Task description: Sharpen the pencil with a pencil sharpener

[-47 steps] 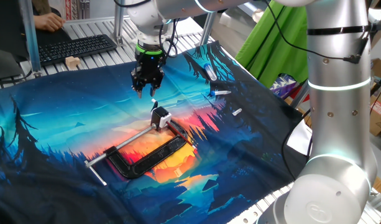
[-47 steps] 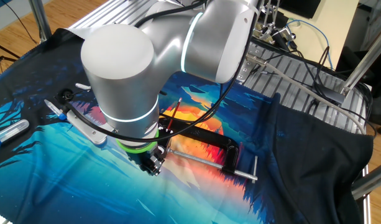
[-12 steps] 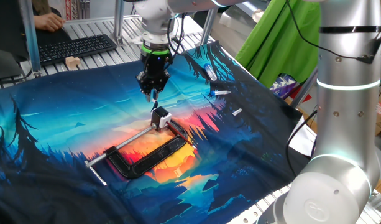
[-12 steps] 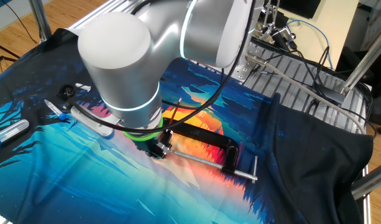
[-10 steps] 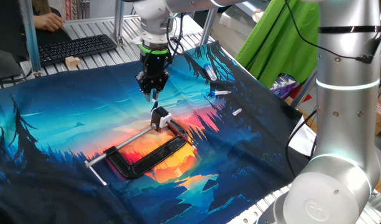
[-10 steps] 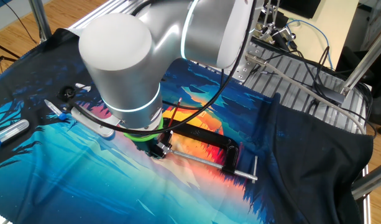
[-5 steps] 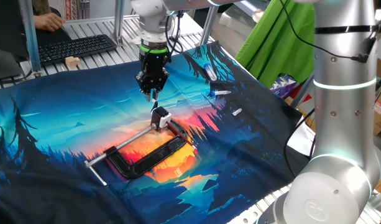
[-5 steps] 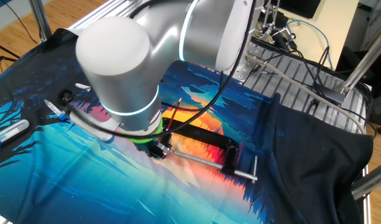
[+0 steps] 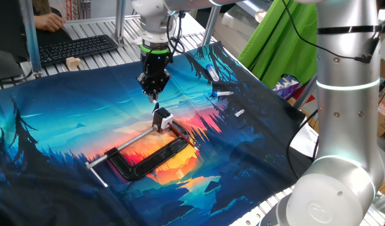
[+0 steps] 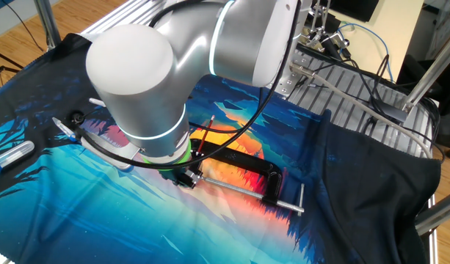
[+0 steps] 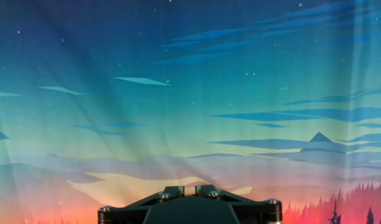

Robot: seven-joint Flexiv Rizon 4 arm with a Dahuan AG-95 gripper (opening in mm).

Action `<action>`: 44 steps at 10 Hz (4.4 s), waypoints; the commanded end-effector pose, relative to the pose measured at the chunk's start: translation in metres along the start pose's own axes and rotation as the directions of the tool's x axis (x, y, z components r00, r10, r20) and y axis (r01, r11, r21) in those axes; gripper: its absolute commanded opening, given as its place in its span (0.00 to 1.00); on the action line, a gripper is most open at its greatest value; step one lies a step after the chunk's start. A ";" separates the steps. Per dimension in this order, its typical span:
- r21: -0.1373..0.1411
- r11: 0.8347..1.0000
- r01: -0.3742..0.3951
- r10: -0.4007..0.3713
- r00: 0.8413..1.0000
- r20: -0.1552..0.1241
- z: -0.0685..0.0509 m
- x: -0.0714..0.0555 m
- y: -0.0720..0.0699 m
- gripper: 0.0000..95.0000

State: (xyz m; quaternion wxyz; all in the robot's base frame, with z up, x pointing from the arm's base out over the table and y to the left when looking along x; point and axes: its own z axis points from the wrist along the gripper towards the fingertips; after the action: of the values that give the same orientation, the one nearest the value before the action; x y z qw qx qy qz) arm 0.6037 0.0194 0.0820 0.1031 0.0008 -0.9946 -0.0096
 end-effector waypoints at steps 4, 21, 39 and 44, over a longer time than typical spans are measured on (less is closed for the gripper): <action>-0.004 1.000 -0.016 0.016 1.000 -0.006 0.001 0.001 0.001 0.00; -0.016 0.995 -0.099 0.099 0.995 0.018 0.022 -0.003 0.032 0.00; 0.007 0.998 -0.061 0.060 0.994 0.090 0.054 -0.017 0.017 0.00; 0.022 0.999 -0.040 0.038 0.995 0.088 0.061 -0.022 0.007 0.00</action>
State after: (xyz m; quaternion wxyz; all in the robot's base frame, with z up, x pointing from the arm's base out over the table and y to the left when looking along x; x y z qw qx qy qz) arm 0.6122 0.0269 0.0161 0.0581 -0.0171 -0.9982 0.0045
